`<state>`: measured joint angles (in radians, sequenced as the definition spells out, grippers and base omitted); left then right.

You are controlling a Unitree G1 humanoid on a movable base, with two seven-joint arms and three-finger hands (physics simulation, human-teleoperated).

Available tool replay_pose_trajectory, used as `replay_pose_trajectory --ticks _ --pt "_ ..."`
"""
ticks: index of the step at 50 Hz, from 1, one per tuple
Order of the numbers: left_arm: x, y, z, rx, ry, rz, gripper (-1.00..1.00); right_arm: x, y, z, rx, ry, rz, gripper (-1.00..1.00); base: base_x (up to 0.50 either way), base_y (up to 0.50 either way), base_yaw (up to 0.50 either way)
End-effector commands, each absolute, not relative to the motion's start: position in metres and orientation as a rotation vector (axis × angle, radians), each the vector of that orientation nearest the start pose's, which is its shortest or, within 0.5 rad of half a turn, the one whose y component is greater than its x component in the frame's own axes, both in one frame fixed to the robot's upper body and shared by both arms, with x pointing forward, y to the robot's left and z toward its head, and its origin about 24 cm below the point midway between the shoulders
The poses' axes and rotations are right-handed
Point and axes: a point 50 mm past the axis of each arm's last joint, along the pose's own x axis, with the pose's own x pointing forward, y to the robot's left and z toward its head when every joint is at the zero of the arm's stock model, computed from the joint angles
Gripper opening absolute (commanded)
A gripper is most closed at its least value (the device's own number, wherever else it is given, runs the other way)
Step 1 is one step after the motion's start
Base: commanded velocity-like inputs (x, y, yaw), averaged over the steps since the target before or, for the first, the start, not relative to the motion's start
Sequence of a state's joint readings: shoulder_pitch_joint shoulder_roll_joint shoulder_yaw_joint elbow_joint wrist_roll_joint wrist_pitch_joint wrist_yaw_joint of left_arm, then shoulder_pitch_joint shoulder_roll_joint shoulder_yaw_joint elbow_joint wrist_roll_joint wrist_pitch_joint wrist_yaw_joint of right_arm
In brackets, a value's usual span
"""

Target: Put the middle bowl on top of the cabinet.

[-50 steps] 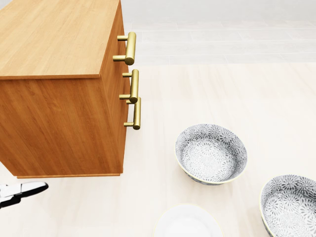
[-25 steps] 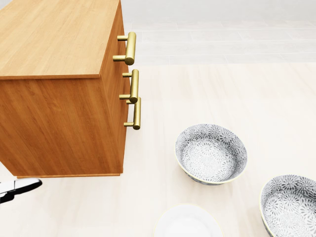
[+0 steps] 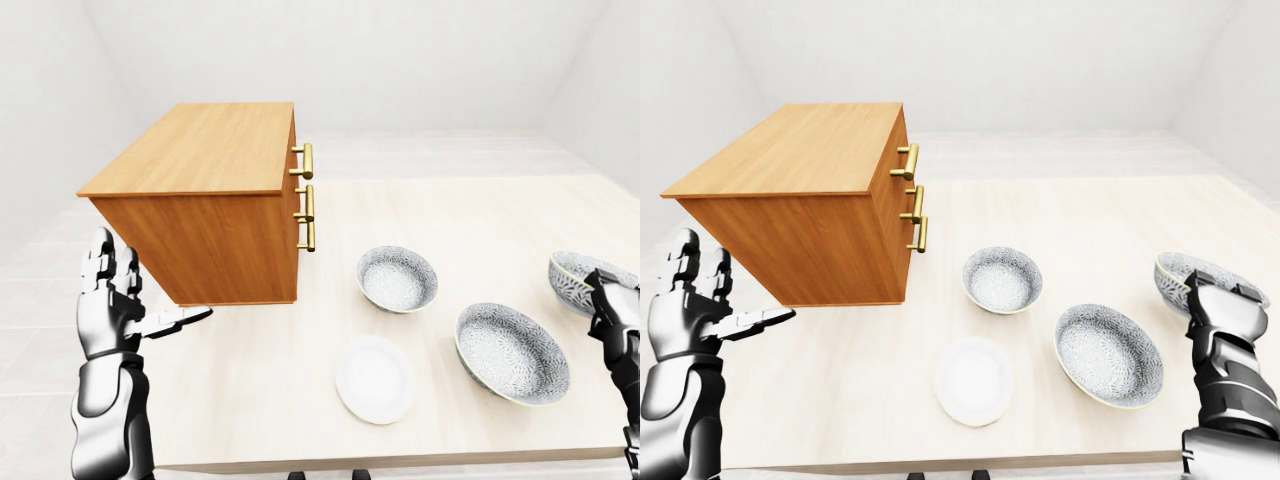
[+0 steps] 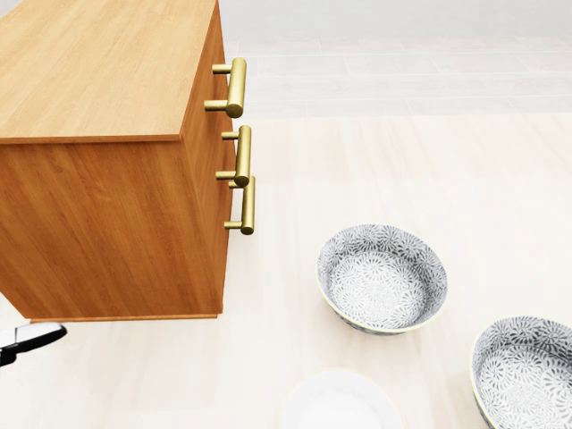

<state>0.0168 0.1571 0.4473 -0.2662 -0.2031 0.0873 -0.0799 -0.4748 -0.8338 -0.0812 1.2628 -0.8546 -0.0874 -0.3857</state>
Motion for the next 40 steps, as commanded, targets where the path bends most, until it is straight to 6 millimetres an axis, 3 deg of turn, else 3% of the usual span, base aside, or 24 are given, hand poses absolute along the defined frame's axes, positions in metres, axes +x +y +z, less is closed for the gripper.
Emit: replay_pose_trajectory --ticks 1,17,33,40 --pt "0.222 0.273 0.112 0.007 -0.238 0.305 1.00 0.257 -0.434 0.093 -1.600 0.506 -0.523 -1.00 0.00 0.00 0.00" --pt "0.222 0.275 0.110 0.005 -0.232 0.306 1.00 0.283 -0.420 0.153 -1.580 0.353 -0.522 -1.00 0.00 0.00 0.00" --pt "0.221 0.276 0.109 0.010 -0.223 0.301 1.00 0.320 -0.370 0.241 -1.473 0.136 -0.449 -1.00 0.00 0.00 0.00" --pt "0.222 0.276 0.104 0.004 -0.205 0.298 1.00 0.330 -0.350 0.267 -1.450 0.070 -0.432 -1.00 0.00 0.00 0.00"
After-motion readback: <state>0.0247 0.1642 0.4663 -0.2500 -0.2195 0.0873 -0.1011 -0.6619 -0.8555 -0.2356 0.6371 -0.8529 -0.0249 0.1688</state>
